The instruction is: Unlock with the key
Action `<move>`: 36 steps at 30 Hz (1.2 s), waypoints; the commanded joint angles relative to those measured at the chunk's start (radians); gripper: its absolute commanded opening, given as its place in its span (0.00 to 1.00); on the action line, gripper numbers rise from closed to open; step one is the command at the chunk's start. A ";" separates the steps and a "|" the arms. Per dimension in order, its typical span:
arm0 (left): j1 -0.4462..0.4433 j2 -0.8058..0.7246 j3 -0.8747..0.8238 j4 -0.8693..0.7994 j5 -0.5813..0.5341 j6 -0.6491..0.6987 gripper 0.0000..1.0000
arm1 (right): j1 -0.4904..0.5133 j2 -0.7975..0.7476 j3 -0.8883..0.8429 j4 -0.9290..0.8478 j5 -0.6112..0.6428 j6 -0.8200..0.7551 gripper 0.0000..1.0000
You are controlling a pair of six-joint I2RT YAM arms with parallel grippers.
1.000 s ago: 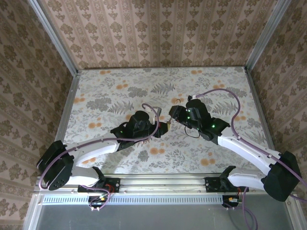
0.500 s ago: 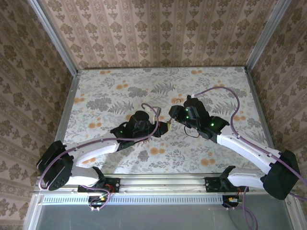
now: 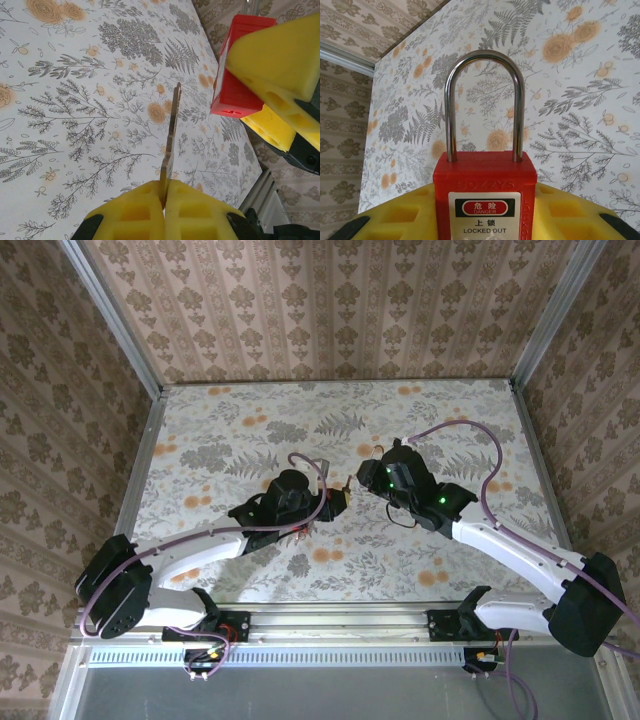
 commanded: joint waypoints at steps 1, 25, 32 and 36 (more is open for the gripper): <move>-0.001 -0.023 -0.001 0.047 -0.021 -0.037 0.00 | 0.018 0.007 0.017 0.052 0.090 -0.011 0.00; -0.027 0.025 0.021 0.085 0.006 -0.037 0.00 | 0.062 0.057 0.023 0.183 0.069 -0.041 0.00; -0.020 0.014 0.016 0.080 0.007 -0.033 0.00 | 0.081 0.055 0.008 0.177 0.078 -0.039 0.00; -0.020 0.013 0.016 0.076 0.007 -0.030 0.00 | 0.084 0.042 -0.015 0.188 0.073 -0.033 0.00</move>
